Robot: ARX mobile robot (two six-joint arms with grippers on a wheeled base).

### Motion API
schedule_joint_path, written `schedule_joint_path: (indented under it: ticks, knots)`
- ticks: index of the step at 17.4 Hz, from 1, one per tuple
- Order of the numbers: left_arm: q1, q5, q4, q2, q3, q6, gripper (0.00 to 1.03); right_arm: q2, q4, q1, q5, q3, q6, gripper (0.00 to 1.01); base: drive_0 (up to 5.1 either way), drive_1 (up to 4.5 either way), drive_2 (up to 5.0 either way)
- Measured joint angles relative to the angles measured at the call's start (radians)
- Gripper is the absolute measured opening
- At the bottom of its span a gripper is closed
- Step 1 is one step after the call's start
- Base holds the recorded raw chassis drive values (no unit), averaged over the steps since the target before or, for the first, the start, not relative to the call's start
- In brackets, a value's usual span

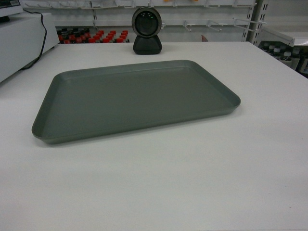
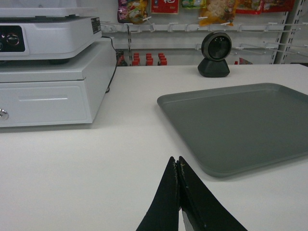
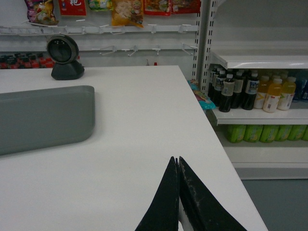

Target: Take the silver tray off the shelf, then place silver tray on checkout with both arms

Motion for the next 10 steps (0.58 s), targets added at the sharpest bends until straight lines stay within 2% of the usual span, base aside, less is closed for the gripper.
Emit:
schedule_joint_path:
  ticks: [5, 6, 7, 8, 10]
  knots:
    - [0.000, 0.000, -0.079, -0.076, 0.000, 0.000, 0.02, -0.070, -0.074, 0.000, 0.000, 0.000, 0.000, 0.02, 0.0, 0.00, 0.0]
    - [0.000, 0.000, -0.092, -0.089, 0.000, 0.000, 0.02, -0.151, -0.206, 0.000, -0.001, 0.001, 0.000, 0.02, 0.0, 0.00, 0.0]
    - [0.000, -0.001, -0.126, -0.110, 0.000, 0.000, 0.02, -0.219, -0.247, 0.000, -0.001, 0.001, 0.000, 0.02, 0.0, 0.00, 0.0]
    - [0.001, 0.003, -0.262, -0.204, 0.001, 0.000, 0.02, -0.232, -0.225, 0.000, 0.000, 0.004, 0.000, 0.02, 0.0, 0.00, 0.0]
    - [0.000, -0.003, -0.261, -0.255, 0.008, 0.001, 0.02, -0.230, -0.247, 0.000, -0.001, 0.001, 0.000, 0.02, 0.0, 0.00, 0.0]
